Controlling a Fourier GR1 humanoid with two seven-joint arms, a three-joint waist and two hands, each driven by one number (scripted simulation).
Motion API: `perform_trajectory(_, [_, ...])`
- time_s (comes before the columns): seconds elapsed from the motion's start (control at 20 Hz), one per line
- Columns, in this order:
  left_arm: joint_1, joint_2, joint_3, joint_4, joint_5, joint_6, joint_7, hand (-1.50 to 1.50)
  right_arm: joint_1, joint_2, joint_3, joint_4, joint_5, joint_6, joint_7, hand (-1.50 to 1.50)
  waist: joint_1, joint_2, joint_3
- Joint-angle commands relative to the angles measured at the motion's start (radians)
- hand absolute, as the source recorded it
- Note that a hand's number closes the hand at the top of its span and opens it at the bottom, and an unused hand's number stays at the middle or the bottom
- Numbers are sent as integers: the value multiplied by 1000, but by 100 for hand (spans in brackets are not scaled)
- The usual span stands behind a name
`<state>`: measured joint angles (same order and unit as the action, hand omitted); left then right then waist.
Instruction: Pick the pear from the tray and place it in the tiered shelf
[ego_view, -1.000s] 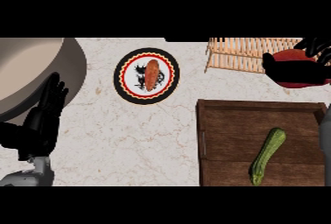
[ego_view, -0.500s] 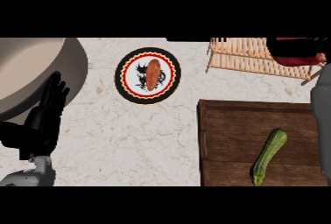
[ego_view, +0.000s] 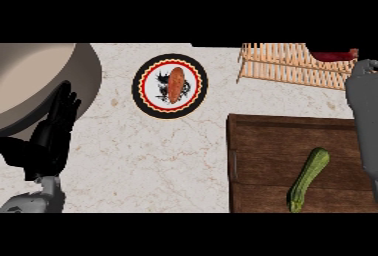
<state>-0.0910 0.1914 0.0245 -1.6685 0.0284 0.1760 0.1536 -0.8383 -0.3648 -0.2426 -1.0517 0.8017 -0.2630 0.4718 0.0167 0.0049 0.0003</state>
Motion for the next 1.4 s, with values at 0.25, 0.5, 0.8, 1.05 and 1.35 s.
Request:
perform_trajectory(0.25, [-46,-30,-18,37,-29,10,7,0,-107,2,-119,326,-63,-215,-160,150,9,8,1])
perform_trajectory(0.5, [3,-18,13,-6,-5,-17,1,0,-161,-47,-136,442,-136,-100,-227,-150,1,0,0])
perform_trajectory(0.8, [-35,-47,-23,16,-56,14,10,0,-242,-55,-179,594,-181,-144,-362,-150,11,5,1])
perform_trajectory(1.05, [30,-21,5,-50,-28,-22,6,0,-234,-78,-225,522,-272,-107,-440,-150,1,-2,0])
perform_trajectory(1.35, [24,-26,28,17,-27,-22,-20,0,-229,-101,-235,356,-317,-118,-305,-150,-25,-11,-1])
